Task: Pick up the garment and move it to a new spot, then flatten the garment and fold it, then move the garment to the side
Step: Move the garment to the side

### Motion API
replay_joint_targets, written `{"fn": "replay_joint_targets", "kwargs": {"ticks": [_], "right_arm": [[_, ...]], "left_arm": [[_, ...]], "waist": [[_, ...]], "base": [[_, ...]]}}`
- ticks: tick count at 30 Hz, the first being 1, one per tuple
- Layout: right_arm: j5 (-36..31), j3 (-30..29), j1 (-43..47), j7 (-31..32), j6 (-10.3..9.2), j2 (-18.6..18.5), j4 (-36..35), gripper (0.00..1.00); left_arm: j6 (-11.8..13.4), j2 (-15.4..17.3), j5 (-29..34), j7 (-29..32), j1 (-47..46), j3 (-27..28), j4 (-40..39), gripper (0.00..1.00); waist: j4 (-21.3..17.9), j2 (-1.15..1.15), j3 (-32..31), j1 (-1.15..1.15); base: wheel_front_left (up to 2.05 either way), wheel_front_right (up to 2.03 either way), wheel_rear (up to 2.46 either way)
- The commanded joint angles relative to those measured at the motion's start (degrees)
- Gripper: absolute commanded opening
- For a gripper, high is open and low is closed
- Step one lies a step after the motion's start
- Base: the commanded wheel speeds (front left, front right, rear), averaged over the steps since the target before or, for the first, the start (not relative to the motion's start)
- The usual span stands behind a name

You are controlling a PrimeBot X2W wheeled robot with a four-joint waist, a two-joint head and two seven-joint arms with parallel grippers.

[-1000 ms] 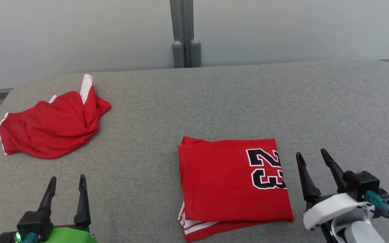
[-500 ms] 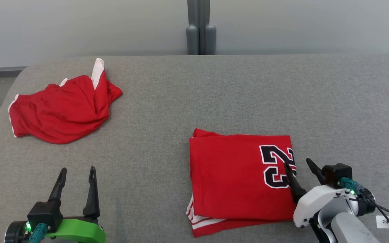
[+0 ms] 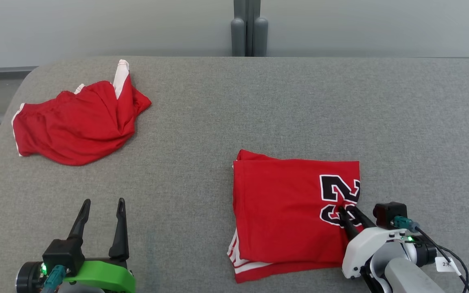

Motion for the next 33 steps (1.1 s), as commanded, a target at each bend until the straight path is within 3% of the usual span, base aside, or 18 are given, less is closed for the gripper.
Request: {"fn": "replay_joint_targets", "kwargs": {"ticks": [1,13,21,33], "right_arm": [[0.8,0.8,-0.75,0.19,-0.04,-0.14,1.05,0.0],[2.79,4.45,-12.14,-0.25,-0.07,-6.99,1.42,0.0],[3.2,6.64,-22.05,1.98,-0.07,-17.49,-1.72,0.0],[6.41,4.43,-34.12,5.43,-0.07,-32.25,-6.28,0.0]], "left_arm": [[-0.02,-0.18,0.16,-0.02,-1.05,-0.04,0.05,1.0],[-0.19,-0.68,-0.01,-0.02,-3.0,-1.43,-1.15,1.0],[-0.38,-0.5,0.65,-0.02,-7.83,-2.12,-4.38,1.0],[-0.52,3.21,2.49,-0.01,-15.67,-3.26,-11.58,1.0]], "waist": [[-0.04,0.0,0.24,0.0],[-1.42,0.0,5.1,0.0],[-6.04,0.0,14.98,0.0],[-13.58,0.0,29.23,0.0]], "base": [[0.0,0.0,0.0],[0.0,0.0,0.0],[0.0,0.0,0.0],[0.0,0.0,0.0]]}}
